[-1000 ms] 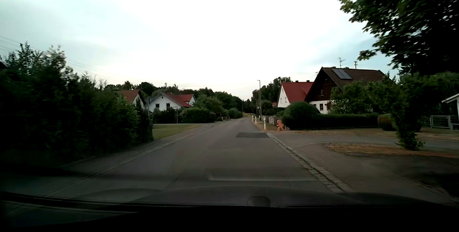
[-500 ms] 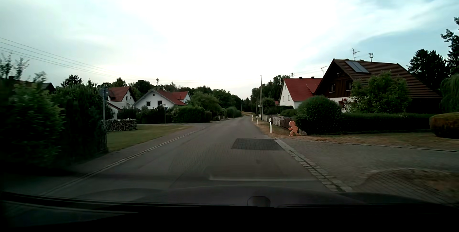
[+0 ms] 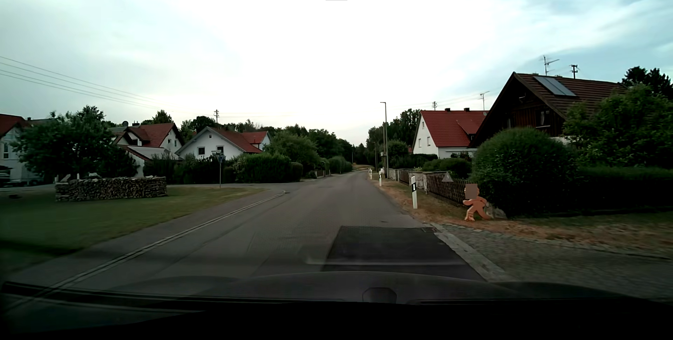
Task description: Follow the waypoints while adhering to traffic rules and regulations
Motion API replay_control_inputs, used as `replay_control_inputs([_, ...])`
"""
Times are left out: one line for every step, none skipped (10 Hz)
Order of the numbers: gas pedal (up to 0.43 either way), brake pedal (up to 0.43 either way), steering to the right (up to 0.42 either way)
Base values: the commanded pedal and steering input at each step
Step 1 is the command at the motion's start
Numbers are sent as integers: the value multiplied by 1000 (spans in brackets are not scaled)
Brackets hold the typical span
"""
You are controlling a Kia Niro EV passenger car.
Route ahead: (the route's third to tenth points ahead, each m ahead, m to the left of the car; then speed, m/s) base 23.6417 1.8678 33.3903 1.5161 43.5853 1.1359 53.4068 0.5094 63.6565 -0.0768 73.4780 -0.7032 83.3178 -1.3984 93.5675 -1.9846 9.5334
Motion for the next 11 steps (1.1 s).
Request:
replay_control_inputs([87, 6, 2])
replay_control_inputs([79, 6, 2])
replay_control_inputs([79, 6, 2])
replay_control_inputs([79, 6, 2])
replay_control_inputs([79, 6, 2])
replay_control_inputs([79, 6, 2])
replay_control_inputs([79, 6, 0])
replay_control_inputs([79, 6, 0])
replay_control_inputs([79, 6, 0])
replay_control_inputs([79, 6, -1])
replay_control_inputs([79, 6, -8])
